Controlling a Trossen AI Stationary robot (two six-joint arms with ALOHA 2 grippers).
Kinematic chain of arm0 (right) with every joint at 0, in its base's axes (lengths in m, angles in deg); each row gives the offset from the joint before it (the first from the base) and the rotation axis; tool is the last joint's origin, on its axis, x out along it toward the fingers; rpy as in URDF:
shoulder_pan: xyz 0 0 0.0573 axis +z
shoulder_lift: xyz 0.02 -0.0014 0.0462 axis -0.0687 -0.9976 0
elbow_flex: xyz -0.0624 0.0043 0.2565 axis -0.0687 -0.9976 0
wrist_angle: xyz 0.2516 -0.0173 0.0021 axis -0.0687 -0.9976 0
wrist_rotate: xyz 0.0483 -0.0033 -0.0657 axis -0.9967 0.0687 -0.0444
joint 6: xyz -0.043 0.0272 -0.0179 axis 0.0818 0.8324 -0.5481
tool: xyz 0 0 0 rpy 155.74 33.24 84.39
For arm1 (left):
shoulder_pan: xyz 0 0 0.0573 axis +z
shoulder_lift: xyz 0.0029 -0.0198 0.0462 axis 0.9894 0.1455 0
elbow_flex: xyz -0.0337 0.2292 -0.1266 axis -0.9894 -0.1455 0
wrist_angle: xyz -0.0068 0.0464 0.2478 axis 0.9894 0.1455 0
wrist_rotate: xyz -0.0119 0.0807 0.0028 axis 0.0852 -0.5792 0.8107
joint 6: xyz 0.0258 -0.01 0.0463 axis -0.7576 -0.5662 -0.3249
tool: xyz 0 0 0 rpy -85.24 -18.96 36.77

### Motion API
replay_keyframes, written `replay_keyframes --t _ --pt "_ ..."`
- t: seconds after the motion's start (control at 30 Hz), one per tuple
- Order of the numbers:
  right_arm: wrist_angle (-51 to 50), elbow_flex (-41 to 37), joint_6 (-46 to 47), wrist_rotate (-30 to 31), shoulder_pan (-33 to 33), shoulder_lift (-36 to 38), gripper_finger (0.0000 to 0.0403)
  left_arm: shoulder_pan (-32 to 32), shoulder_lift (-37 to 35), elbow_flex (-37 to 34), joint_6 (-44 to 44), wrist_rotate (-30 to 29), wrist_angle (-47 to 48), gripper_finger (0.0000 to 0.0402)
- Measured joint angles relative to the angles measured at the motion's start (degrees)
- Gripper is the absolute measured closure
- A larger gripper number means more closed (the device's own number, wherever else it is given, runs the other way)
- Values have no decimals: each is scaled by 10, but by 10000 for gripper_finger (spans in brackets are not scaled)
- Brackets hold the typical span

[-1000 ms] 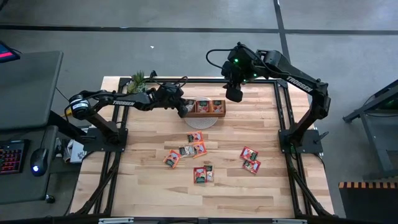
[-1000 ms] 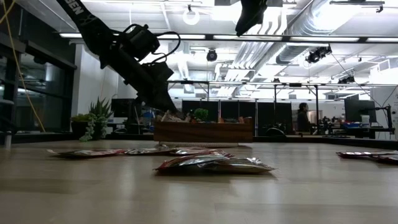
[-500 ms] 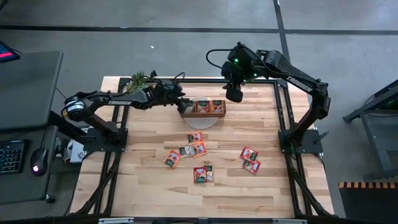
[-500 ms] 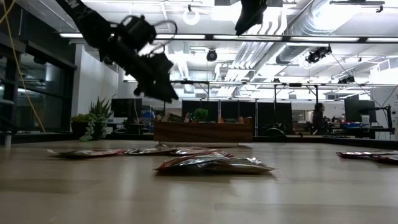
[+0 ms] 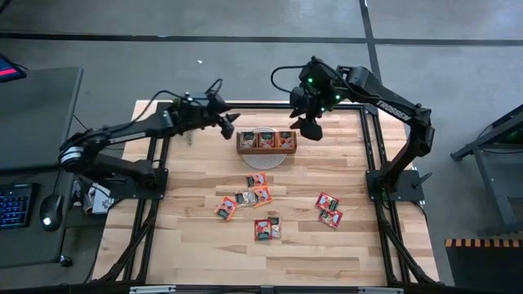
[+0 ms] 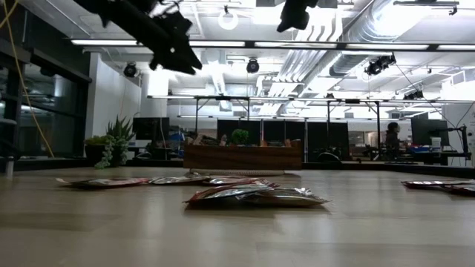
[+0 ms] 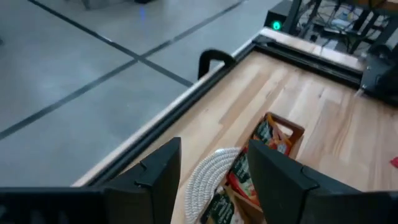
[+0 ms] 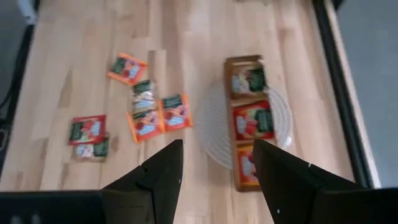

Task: Pick & Place Tea
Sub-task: Put the red tea bag in the middle section of the wooden organizer

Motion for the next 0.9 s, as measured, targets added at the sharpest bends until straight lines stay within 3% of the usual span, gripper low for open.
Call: replay_keyframes --t 0.3,0.57,0.9 --pt "1 0 -11 -2 43 -18 212 0 -102 0 5 -8 102 220" --pt "-29 -1 -16 -11 76 -65 212 -22 -114 0 15 -10 148 220" --pt "-76 -1 20 -30 100 -93 212 -97 -117 0 15 -17 170 220"
